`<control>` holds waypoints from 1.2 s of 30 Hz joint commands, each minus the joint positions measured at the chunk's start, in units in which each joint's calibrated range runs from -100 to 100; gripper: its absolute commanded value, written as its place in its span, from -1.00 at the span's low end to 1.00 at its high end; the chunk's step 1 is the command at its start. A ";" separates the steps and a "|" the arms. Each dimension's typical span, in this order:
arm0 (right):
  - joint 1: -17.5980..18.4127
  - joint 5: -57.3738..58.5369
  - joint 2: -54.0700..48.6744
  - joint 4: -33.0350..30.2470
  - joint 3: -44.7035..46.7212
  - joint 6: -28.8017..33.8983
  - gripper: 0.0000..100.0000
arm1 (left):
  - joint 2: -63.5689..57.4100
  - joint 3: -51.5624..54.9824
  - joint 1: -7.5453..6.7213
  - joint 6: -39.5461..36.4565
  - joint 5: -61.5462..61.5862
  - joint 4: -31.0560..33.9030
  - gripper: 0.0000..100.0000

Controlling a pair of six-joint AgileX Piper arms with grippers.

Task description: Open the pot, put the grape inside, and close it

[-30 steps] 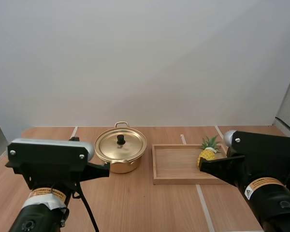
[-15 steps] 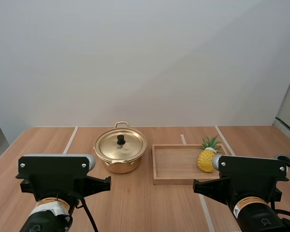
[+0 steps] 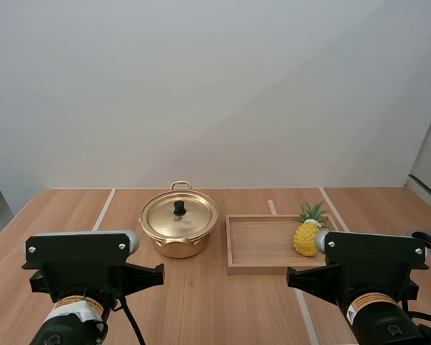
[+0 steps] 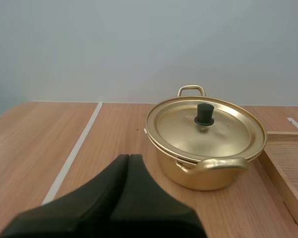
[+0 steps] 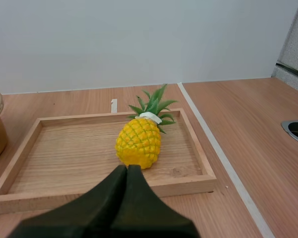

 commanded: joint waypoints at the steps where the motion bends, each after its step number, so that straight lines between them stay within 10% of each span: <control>1: -0.22 -0.67 -0.31 -0.20 0.23 -0.56 -1.00 | -0.32 0.07 0.07 -0.89 -1.86 -0.95 -1.00; 27: -0.22 -0.67 -0.31 -0.20 0.23 -0.87 -1.00 | -0.32 0.07 0.07 -0.78 -2.42 -0.95 -1.00; 36: -0.22 -1.07 -0.31 15.40 0.23 -20.95 -1.00 | -0.32 0.07 0.07 -0.78 -2.42 -0.95 -1.00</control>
